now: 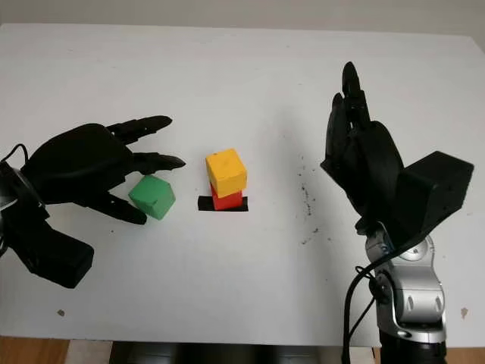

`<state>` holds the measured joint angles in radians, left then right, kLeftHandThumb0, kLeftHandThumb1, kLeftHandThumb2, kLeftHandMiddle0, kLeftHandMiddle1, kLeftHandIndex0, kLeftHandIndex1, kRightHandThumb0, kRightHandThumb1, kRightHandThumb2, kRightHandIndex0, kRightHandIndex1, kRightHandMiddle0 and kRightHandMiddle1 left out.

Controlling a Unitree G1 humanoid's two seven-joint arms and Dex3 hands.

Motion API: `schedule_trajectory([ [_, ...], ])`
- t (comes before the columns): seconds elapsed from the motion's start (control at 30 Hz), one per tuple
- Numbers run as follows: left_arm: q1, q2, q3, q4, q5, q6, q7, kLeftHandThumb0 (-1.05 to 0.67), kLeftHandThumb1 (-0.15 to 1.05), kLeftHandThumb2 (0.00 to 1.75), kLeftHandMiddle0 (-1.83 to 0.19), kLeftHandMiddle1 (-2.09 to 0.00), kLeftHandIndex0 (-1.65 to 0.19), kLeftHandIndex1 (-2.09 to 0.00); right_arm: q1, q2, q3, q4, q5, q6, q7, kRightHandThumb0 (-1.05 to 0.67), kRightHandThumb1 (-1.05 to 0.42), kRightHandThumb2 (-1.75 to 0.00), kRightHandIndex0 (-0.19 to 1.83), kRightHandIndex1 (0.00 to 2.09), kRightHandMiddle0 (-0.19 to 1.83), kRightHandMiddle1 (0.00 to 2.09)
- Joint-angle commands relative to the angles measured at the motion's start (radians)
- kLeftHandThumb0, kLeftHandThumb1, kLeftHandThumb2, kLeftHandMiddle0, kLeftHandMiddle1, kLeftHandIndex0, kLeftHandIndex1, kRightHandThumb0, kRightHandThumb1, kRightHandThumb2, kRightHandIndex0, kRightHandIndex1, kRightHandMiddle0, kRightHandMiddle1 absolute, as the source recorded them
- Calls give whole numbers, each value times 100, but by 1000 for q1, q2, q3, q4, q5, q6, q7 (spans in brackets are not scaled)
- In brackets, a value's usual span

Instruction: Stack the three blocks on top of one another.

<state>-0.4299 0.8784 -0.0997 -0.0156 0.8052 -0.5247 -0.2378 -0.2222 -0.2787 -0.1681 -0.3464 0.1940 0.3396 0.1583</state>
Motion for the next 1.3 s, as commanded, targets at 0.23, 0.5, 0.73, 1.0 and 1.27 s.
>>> schedule_trajectory([
  [0.23, 11, 6, -17, -13, 82, 6, 61, -81, 100, 5, -21, -7, -16, -119, 11, 0, -12, -11, 0, -16, 0, -78, -105, -76, -19, 0, -19, 0],
  [0.5, 10, 10, -22, -28, 84, 26, 12, -82, 98, 5, -19, -5, -13, -123, 14, -4, -17, -15, -1, -14, -3, -77, -105, -75, -19, 0, -19, 0],
  [0.73, 14, -3, -27, -31, 100, 42, 25, -81, 97, 5, -22, -6, -13, -136, 20, -7, -25, -15, -17, -26, -4, -76, -105, -75, -19, 0, -19, 0],
  [1.0, 12, -1, -41, -24, 120, 38, 43, -74, 104, 10, -25, -6, -11, -139, 28, -5, -31, -23, -18, -24, -3, -75, -105, -74, -19, 0, -19, 0],
  [1.27, 2, -24, -46, 54, 81, -12, 163, -44, 105, 13, -34, -9, -21, -139, 30, -6, -32, -26, -16, -27, 4, -73, -105, -75, -19, 0, -19, 0],
])
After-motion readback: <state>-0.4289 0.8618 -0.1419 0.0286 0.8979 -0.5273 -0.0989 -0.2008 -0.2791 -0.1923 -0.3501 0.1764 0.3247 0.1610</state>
